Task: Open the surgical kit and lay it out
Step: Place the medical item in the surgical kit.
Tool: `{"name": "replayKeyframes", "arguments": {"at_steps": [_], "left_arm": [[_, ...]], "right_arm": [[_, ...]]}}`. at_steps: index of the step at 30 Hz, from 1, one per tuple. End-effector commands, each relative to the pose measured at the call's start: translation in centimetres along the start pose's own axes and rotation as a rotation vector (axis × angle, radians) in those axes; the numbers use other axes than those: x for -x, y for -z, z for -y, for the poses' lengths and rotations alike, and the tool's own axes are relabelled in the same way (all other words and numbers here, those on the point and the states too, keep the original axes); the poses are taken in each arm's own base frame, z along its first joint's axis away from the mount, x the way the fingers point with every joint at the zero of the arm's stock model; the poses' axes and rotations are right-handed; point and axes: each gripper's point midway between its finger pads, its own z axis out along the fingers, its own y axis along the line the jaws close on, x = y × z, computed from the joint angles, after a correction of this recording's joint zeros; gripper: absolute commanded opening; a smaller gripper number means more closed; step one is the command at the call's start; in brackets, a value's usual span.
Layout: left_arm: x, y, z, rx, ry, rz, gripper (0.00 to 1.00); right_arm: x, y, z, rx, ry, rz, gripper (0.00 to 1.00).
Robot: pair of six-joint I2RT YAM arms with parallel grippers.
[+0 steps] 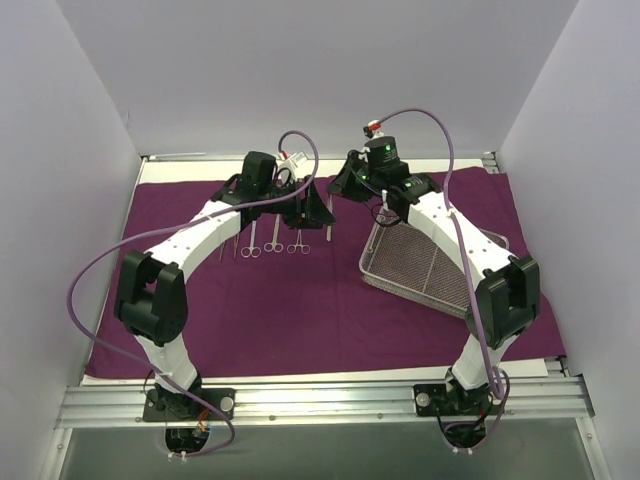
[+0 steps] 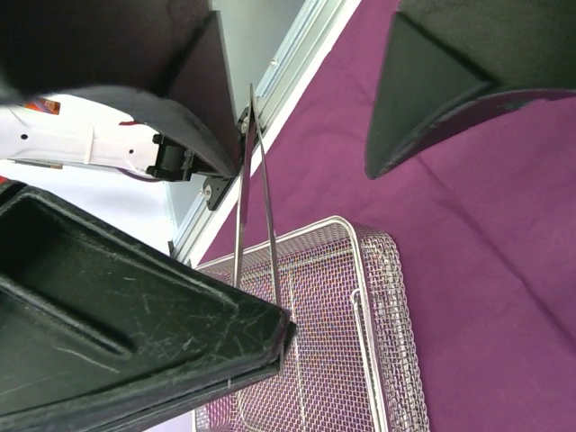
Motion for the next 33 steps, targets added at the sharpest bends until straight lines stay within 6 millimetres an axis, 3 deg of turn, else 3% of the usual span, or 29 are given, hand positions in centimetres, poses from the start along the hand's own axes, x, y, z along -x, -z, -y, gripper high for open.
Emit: {"name": "replayKeyframes", "arguments": {"at_steps": [1, 3, 11, 13, 14, 16, 17, 18, 19, 21, 22, 24, 25, 29, 33], "left_arm": [[1.5, 0.0, 1.5, -0.025, -0.036, 0.036, 0.65], [1.7, -0.2, 1.4, -0.026, -0.041, 0.032, 0.58], [1.7, -0.6, 1.2, -0.027, -0.042, 0.003, 0.02], [1.5, -0.1, 0.2, 0.021, -0.040, -0.008, 0.02], [1.5, 0.3, -0.6, 0.053, -0.066, -0.010, 0.02], [1.3, 1.7, -3.0, 0.162, -0.047, -0.012, 0.02], [1.3, 2.6, -3.9, 0.199, -0.081, -0.009, 0.02], [0.7, 3.5, -5.3, 0.253, -0.064, -0.027, 0.02], [1.0, 4.8, -7.8, 0.332, -0.049, -0.013, 0.02], [0.2, 7.1, -10.6, 0.442, -0.060, -0.048, 0.02], [0.8, 9.0, -13.2, 0.544, -0.069, -0.036, 0.02], [0.3, 11.2, -15.8, 0.638, -0.048, -0.065, 0.02], [0.8, 13.4, -18.0, 0.732, -0.025, -0.050, 0.02], [1.5, 17.7, -22.1, 0.890, -0.021, -0.057, 0.02], [1.7, 19.5, -25.1, 0.983, 0.027, -0.078, 0.02]], "right_arm": [[1.2, 0.3, -1.9, 0.056, -0.002, 0.036, 0.00], [1.1, 0.2, -2.1, 0.064, 0.000, 0.031, 0.00], [0.7, 0.1, -2.6, 0.069, 0.007, 0.019, 0.00], [1.0, 0.2, -2.3, 0.045, 0.011, 0.026, 0.19], [1.2, 0.3, -1.0, -0.016, 0.020, 0.034, 0.41], [2.4, 1.0, 0.0, -0.074, 0.037, 0.061, 0.58], [2.9, 1.6, 1.6, -0.137, 0.054, 0.074, 0.66], [3.4, 2.0, 2.2, -0.161, 0.061, 0.086, 0.69], [3.8, 2.3, 2.9, -0.183, 0.068, 0.094, 0.73], [4.9, 3.8, 5.0, -0.261, 0.094, 0.124, 0.82], [4.7, 4.1, 5.9, -0.290, 0.106, 0.116, 0.87], [5.2, 5.3, 7.1, -0.335, 0.125, 0.132, 0.90], [5.1, 5.6, 8.4, -0.365, 0.119, 0.128, 0.90], [4.6, 7.2, 10.7, -0.392, 0.088, 0.126, 0.91], [4.4, 8.0, 12.5, -0.424, 0.067, 0.121, 0.91]]}}
